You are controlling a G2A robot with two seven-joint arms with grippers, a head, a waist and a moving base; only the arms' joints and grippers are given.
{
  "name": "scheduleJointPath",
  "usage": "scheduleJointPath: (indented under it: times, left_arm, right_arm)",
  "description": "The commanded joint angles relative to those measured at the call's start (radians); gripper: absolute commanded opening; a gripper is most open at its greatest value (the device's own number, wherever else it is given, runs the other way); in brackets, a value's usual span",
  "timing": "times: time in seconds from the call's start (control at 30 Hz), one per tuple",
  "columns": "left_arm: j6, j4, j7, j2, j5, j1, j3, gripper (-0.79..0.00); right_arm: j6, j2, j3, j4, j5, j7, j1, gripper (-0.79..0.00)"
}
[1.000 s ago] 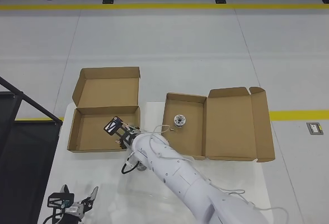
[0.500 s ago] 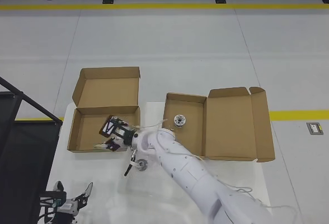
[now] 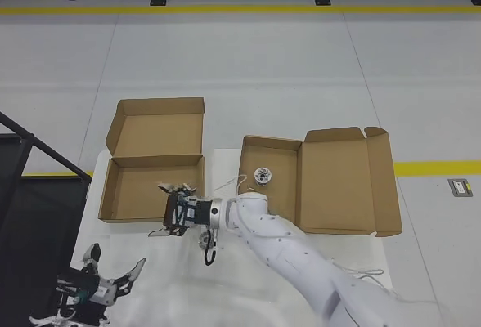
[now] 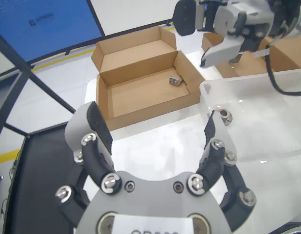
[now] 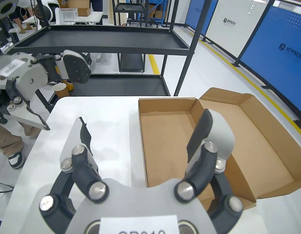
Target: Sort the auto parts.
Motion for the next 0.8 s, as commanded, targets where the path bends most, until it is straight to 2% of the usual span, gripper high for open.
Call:
scheduleJointPath:
  times: [0.0, 0.17, 0.27, 0.3, 0.7, 0.77]
  left_arm:
    - [-0.018, -0.003, -0.016, 0.003, 0.029, -0.027, 0.006, 0.000]
    - [-0.056, 0.006, -0.034, 0.006, 0.058, -0.066, 0.024, 0.000]
    - [-0.090, 0.008, -0.041, 0.009, 0.071, -0.066, 0.023, 0.000]
    - [-0.109, 0.004, -0.044, 0.011, 0.076, -0.061, 0.014, 0.000]
    - [-0.109, 0.004, -0.044, 0.011, 0.076, -0.061, 0.014, 0.000]
    - [-0.109, 0.008, -0.052, 0.011, 0.077, -0.067, 0.021, 0.000]
  right_arm:
    - [0.040, 0.029, 0.007, -0.028, -0.033, -0.077, -0.023, 0.000]
    - [0.132, 0.109, 0.045, -0.121, -0.084, -0.180, -0.096, 0.000]
    - [0.161, 0.164, 0.084, -0.213, -0.108, -0.171, -0.148, 0.000]
    - [0.162, 0.171, 0.089, -0.223, -0.109, -0.162, -0.153, 0.000]
    - [0.162, 0.171, 0.089, -0.223, -0.109, -0.162, -0.153, 0.000]
    - [0.176, 0.172, 0.108, -0.228, -0.069, -0.165, -0.185, 0.000]
